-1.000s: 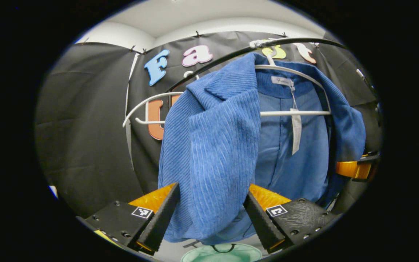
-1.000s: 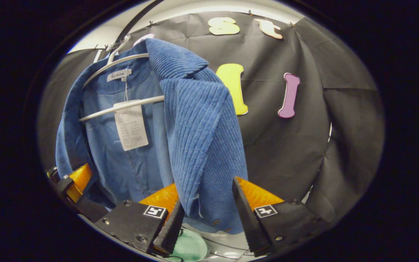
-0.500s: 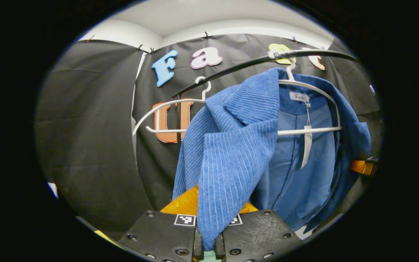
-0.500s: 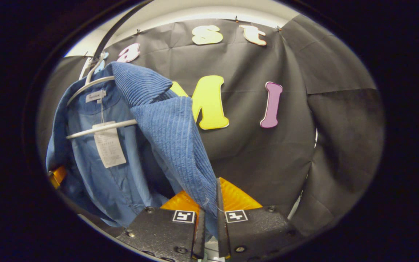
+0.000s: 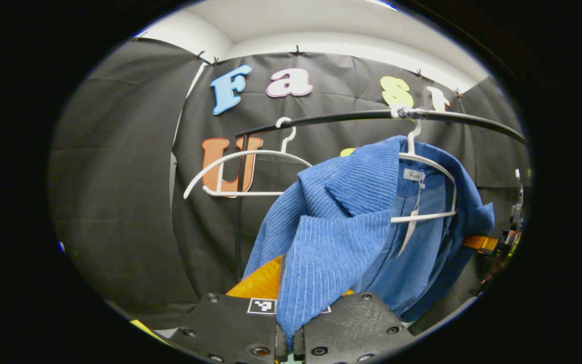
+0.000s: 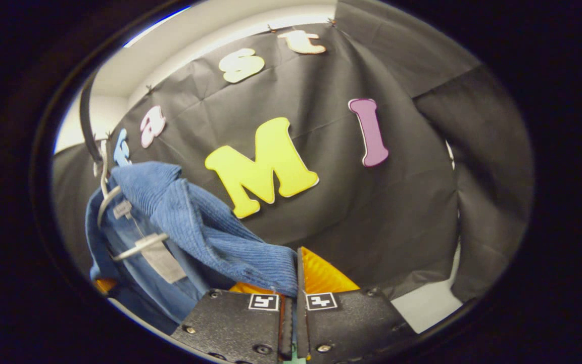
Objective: Grasp the clothes on the hanger with both hands and then place them into the laundry hamper below.
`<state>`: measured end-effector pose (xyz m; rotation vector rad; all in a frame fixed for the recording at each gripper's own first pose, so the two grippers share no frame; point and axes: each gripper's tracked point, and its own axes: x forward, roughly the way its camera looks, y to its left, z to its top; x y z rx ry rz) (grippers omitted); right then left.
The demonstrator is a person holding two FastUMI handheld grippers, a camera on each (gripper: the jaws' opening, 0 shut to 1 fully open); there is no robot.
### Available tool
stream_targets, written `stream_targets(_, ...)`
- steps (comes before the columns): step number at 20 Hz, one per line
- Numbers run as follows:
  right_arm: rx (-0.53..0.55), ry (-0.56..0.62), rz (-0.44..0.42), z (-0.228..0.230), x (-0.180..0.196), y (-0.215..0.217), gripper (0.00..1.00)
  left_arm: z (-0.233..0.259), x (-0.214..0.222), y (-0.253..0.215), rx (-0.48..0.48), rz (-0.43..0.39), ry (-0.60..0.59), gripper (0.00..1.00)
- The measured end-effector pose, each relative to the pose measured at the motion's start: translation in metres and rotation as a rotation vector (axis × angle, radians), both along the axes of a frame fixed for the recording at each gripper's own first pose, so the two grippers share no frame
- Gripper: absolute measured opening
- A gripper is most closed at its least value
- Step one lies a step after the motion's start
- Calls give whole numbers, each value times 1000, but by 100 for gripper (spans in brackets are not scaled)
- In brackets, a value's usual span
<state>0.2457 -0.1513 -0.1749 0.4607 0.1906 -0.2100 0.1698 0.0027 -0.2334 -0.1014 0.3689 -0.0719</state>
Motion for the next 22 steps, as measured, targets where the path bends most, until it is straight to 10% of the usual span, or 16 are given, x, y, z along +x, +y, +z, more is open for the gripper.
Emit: stream_targets(22,80,-93,61,75,79,-42,8,73,74,80,-137,117,-38,7)
